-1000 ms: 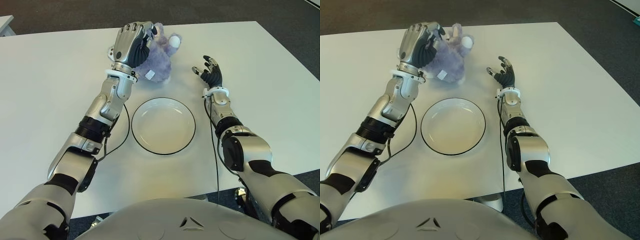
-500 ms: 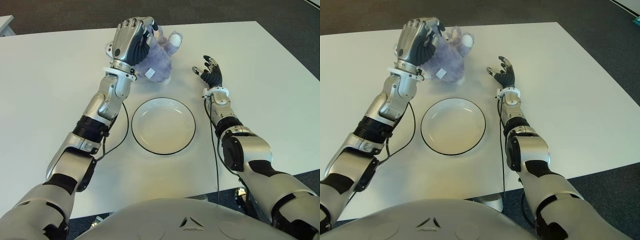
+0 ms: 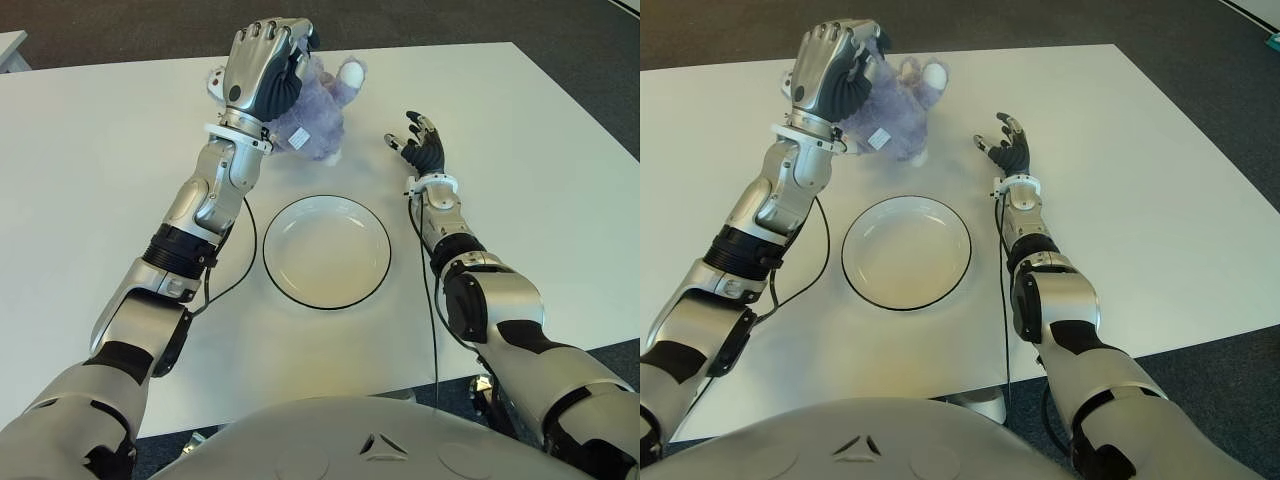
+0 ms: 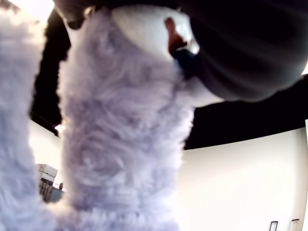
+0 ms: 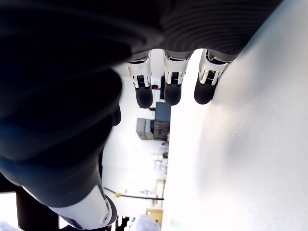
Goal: Put the doll into the plate.
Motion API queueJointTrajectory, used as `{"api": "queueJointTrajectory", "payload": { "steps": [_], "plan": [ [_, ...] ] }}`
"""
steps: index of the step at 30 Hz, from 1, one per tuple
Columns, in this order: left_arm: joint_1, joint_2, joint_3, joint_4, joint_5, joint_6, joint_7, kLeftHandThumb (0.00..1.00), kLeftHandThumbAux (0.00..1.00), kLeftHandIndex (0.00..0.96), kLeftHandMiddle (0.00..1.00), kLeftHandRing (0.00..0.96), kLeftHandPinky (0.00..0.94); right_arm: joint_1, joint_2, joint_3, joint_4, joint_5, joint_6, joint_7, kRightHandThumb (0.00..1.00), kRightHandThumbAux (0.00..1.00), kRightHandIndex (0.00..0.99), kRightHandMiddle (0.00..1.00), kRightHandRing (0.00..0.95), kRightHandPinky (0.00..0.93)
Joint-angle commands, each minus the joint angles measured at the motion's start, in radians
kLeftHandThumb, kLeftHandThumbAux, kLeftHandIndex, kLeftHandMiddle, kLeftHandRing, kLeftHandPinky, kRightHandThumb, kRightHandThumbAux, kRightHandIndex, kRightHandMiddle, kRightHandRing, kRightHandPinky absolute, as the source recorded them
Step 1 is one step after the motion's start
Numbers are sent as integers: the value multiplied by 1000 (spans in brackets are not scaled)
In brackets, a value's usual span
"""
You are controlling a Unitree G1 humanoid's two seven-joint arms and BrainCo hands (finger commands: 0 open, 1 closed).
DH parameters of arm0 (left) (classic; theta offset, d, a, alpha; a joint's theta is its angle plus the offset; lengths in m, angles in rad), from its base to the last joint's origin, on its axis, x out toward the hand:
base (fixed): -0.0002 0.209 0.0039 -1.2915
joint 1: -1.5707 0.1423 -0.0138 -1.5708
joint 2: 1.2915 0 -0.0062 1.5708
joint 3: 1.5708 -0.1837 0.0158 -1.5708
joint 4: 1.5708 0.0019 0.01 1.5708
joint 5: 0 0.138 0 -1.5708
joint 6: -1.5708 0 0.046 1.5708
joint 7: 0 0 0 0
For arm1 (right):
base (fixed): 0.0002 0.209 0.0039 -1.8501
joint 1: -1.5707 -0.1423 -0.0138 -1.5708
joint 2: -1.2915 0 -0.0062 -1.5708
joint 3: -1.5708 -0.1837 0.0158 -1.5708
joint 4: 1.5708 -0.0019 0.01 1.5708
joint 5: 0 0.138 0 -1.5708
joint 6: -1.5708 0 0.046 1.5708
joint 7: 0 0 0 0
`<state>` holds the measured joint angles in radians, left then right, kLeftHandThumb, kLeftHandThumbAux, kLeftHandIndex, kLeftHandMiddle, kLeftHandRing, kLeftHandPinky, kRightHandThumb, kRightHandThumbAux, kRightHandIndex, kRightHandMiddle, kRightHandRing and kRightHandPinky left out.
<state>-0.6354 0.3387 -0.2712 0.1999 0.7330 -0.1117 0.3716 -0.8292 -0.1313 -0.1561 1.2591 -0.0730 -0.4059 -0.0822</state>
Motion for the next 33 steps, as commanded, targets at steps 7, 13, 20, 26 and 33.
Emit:
{"api": "queueJointTrajectory", "payload": {
  "steps": [7,13,20,26,33],
  "plan": [
    [-35,1,12,-11,10,14,-34,854,664,402,541,824,820,101,39,8,66,-2,75,8,321,843,147,38,0,34],
    [-50,-4,16,-13,12,24,-52,853,665,401,541,825,811,101,39,9,66,-3,75,8,318,844,144,38,0,33],
    [-74,-7,15,-19,20,49,-72,853,665,400,543,826,830,100,40,6,65,0,73,10,335,843,151,43,3,40],
    [-80,6,4,-24,61,40,-44,853,664,402,542,836,820,101,42,4,65,3,75,12,357,845,158,45,4,37],
    [-66,14,5,-78,86,44,-79,853,665,400,541,825,798,101,42,3,66,3,77,10,371,844,162,39,0,25]
  ]
}}
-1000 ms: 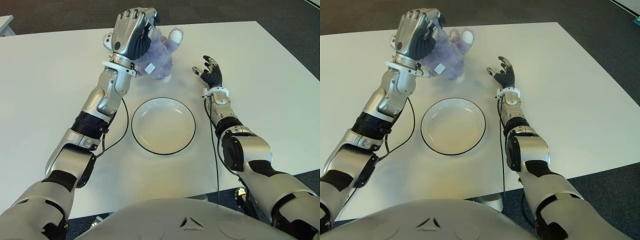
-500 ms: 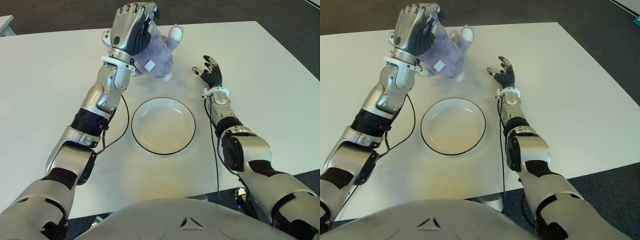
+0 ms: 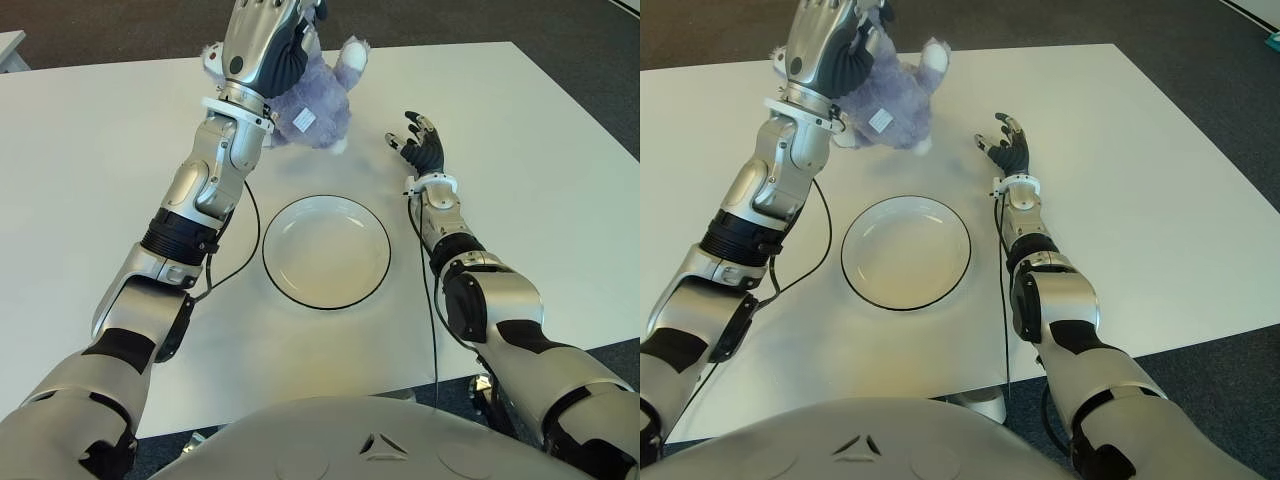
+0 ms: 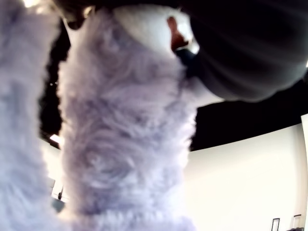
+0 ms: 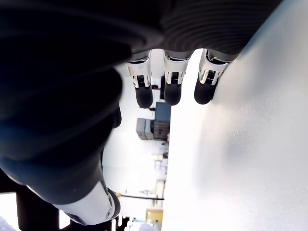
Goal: Put the doll into the plate.
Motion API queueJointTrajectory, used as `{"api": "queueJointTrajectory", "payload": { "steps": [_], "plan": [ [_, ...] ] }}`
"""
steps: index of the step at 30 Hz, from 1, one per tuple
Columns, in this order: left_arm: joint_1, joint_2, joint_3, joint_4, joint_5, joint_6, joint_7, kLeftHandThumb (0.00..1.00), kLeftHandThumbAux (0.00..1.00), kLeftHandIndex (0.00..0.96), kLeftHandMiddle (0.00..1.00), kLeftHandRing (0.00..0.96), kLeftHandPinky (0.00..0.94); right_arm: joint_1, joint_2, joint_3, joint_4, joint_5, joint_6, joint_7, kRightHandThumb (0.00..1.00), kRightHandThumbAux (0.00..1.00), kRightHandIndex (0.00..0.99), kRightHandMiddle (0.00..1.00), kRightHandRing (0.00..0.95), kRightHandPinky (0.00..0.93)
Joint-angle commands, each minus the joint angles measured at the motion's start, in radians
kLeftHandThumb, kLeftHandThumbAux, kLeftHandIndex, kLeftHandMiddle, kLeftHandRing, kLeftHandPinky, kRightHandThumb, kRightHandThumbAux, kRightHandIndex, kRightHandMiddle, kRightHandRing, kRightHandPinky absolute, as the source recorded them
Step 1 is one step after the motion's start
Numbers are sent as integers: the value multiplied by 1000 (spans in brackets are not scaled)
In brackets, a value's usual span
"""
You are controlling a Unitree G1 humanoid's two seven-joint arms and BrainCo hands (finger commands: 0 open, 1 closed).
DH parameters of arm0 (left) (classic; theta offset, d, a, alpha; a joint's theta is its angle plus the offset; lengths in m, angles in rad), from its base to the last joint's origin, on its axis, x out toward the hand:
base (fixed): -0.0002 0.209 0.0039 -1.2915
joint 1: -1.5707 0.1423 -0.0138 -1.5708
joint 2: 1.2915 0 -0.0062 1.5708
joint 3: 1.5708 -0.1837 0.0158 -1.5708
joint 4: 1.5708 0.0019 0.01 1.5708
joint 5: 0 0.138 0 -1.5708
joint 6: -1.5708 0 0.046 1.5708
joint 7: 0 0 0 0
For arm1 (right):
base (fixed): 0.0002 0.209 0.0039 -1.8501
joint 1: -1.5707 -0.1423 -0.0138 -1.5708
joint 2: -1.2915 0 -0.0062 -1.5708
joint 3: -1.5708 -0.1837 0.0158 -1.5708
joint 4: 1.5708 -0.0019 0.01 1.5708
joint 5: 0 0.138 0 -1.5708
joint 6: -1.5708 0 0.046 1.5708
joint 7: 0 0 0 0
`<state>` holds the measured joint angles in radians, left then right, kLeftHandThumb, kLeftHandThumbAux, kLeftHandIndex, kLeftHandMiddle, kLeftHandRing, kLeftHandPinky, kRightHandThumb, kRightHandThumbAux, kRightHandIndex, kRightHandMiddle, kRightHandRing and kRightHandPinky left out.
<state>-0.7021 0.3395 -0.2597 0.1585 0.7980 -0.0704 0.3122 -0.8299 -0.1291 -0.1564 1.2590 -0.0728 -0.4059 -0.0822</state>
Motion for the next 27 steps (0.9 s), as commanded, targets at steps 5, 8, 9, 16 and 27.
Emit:
{"api": "queueJointTrajectory", "payload": {
  "steps": [5,8,9,16,27],
  "plan": [
    [11,17,-6,-63,33,-6,-20,853,665,400,543,826,790,102,38,7,67,-2,78,6,347,843,160,38,0,37],
    [14,18,-5,-78,39,-6,-20,852,666,398,542,825,773,101,38,9,68,-4,80,5,332,844,160,38,0,35],
    [15,18,-4,-80,40,-6,-20,852,666,398,542,825,773,101,38,8,68,-4,80,6,332,844,160,38,0,35],
    [30,27,-3,-131,60,-2,-42,852,665,401,544,827,795,101,39,5,68,0,76,11,342,849,157,42,0,33],
    [64,25,14,-257,55,43,-150,854,664,406,551,826,811,100,41,3,68,1,76,9,351,842,153,40,0,36]
  ]
}}
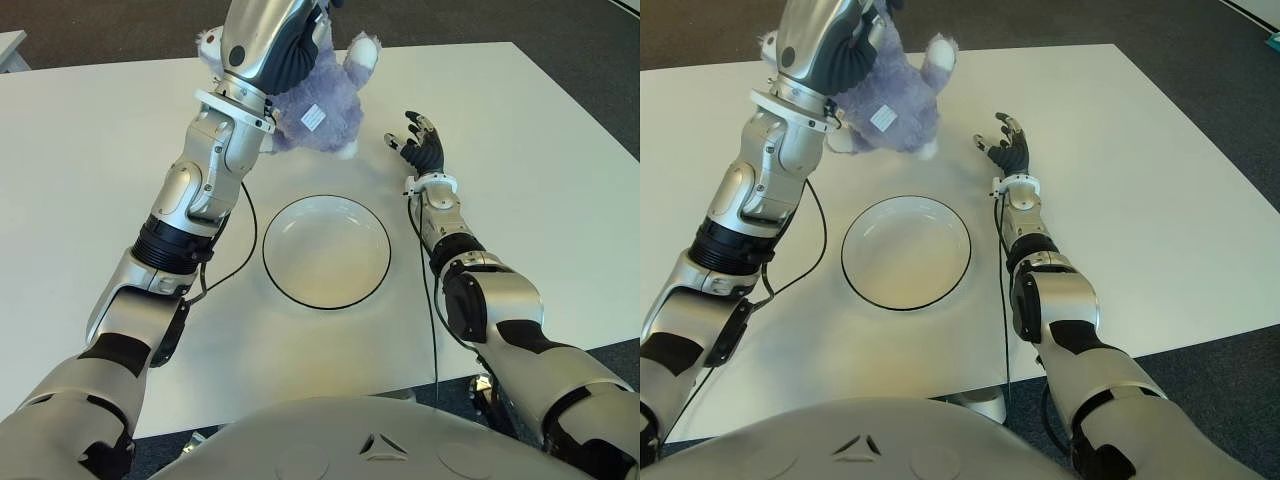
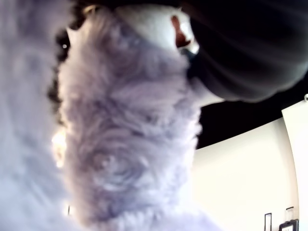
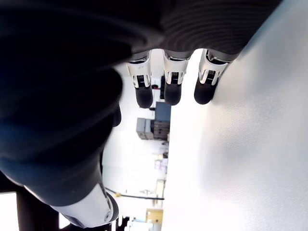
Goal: Put the doll into the plate.
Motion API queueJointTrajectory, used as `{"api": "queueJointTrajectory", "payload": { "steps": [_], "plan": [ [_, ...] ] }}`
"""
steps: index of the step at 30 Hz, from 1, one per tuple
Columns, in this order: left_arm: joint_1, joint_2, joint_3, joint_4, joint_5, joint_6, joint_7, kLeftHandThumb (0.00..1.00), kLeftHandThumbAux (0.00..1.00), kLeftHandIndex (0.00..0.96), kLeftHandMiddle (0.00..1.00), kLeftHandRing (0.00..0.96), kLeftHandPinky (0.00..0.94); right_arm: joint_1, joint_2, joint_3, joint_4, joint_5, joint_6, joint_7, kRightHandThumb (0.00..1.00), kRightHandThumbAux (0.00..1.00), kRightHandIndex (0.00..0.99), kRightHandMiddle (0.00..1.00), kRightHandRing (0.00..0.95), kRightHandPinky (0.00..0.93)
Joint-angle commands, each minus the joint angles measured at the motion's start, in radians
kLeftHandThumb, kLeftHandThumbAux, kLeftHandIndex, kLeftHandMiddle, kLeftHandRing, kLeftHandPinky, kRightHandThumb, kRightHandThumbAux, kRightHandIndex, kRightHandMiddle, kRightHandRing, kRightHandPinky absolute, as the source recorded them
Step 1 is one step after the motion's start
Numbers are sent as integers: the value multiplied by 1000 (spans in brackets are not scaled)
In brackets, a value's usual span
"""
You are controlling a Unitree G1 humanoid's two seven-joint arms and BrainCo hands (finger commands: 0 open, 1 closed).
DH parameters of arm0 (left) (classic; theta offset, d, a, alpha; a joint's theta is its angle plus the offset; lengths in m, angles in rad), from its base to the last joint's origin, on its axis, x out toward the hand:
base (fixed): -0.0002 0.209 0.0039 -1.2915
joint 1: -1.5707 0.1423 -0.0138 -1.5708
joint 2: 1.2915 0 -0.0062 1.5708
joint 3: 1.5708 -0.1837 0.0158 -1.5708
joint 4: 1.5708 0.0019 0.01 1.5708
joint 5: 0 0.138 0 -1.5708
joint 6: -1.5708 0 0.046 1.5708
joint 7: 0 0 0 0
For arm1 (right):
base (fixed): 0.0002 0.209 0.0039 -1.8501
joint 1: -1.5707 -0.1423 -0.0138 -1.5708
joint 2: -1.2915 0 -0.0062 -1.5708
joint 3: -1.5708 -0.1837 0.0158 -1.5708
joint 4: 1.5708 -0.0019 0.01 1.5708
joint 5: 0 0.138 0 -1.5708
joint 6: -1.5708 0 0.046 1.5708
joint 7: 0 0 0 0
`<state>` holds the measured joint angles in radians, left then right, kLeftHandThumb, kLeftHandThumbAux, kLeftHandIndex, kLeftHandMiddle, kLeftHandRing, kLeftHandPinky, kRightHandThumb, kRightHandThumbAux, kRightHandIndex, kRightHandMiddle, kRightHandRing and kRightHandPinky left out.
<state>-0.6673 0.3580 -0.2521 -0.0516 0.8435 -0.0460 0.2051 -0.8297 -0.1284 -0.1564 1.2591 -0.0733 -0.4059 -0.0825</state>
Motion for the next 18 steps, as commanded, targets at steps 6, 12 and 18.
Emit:
{"api": "queueJointTrajectory", "payload": {
  "steps": [6,12,18],
  "plan": [
    [53,6,11,-104,3,34,-95,855,663,407,553,827,818,98,41,3,69,2,80,7,354,843,153,38,0,35],
    [75,8,18,-163,-7,44,-153,858,661,411,555,826,824,96,42,1,70,4,83,8,363,842,149,35,0,40],
    [81,16,24,-188,-6,32,-182,858,661,411,555,827,826,96,43,-3,70,8,85,10,364,841,136,32,0,40]
  ]
}}
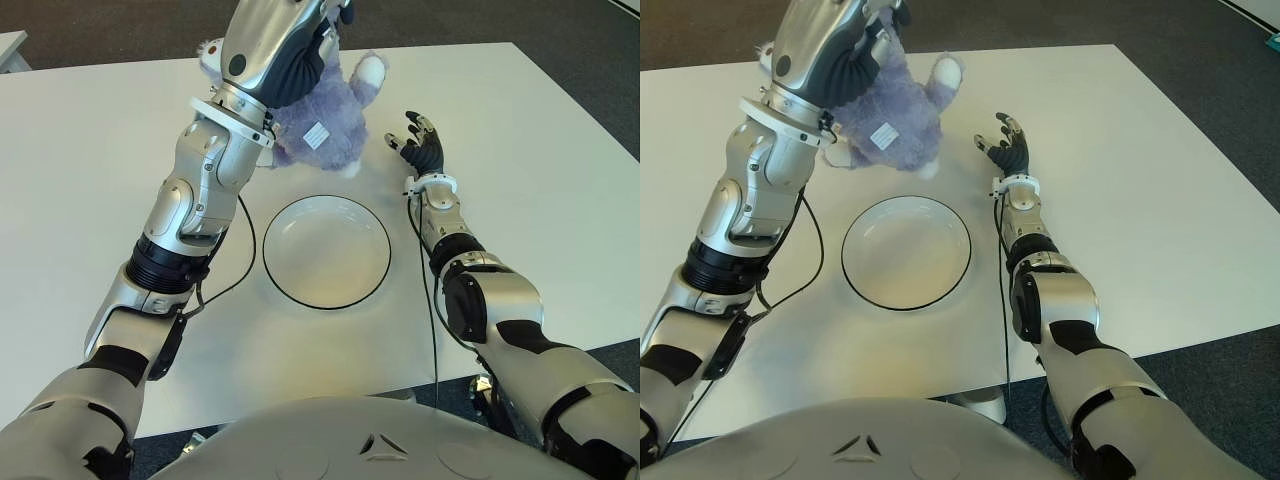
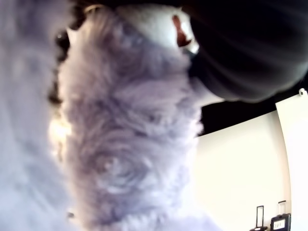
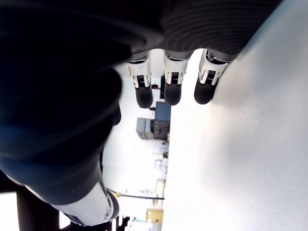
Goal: Put the doll into the plate.
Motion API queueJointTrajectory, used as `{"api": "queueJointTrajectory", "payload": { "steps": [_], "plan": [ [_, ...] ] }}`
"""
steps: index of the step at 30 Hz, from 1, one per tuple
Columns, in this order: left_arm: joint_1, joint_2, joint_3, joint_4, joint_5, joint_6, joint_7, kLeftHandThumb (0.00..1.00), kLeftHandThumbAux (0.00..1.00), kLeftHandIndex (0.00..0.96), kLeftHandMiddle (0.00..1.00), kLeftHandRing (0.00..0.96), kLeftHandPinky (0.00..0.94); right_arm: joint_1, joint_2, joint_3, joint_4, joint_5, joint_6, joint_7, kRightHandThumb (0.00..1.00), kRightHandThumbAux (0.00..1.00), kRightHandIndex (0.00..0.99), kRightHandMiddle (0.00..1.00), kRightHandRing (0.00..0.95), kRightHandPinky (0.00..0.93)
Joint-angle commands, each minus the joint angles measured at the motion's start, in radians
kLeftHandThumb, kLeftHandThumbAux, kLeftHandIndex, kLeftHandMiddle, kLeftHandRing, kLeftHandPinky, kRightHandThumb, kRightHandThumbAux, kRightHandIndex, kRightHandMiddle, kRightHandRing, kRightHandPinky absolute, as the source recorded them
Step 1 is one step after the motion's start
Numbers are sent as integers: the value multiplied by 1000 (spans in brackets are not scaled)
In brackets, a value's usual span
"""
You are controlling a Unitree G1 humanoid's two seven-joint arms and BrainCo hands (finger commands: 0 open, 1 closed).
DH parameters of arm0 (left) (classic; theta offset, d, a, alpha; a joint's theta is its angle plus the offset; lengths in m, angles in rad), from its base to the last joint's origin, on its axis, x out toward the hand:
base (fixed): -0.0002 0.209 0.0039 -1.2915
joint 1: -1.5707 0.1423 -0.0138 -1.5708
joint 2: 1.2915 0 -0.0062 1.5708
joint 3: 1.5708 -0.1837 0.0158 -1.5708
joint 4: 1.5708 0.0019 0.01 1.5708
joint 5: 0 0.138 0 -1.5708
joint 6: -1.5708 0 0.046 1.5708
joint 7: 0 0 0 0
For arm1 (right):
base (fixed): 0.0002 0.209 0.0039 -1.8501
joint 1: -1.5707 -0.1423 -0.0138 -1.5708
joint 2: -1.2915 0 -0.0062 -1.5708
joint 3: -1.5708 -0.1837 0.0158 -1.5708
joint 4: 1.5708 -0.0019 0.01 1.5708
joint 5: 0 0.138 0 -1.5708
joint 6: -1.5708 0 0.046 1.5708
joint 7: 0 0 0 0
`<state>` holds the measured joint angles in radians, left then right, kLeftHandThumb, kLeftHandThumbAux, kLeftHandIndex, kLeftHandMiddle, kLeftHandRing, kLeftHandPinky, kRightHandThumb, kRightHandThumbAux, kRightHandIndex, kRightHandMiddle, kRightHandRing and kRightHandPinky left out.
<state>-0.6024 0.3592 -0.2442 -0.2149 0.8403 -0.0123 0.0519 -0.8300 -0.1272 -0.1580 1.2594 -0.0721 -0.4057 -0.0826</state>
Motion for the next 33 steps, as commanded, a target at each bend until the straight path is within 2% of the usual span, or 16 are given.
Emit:
{"api": "queueJointTrajectory", "payload": {
  "steps": [1,6,18,25,33],
  "plan": [
    [16,19,17,-31,-3,-4,-37,858,661,410,553,829,840,96,42,-1,69,6,84,9,353,840,134,31,0,39],
    [19,30,21,-38,-3,-28,-39,858,662,408,550,825,824,96,41,0,69,5,83,10,343,838,134,28,0,32],
    [29,56,23,-27,53,-115,50,857,662,408,553,816,806,101,43,13,67,-10,71,-14,297,846,121,41,11,67],
    [39,73,32,-16,53,-185,91,855,663,405,555,827,861,101,38,27,65,-16,63,-19,270,867,122,57,34,64],
    [53,67,40,-42,78,-176,73,854,663,409,560,831,861,98,32,30,67,-10,79,3,319,873,108,106,88,123]
  ]
}}
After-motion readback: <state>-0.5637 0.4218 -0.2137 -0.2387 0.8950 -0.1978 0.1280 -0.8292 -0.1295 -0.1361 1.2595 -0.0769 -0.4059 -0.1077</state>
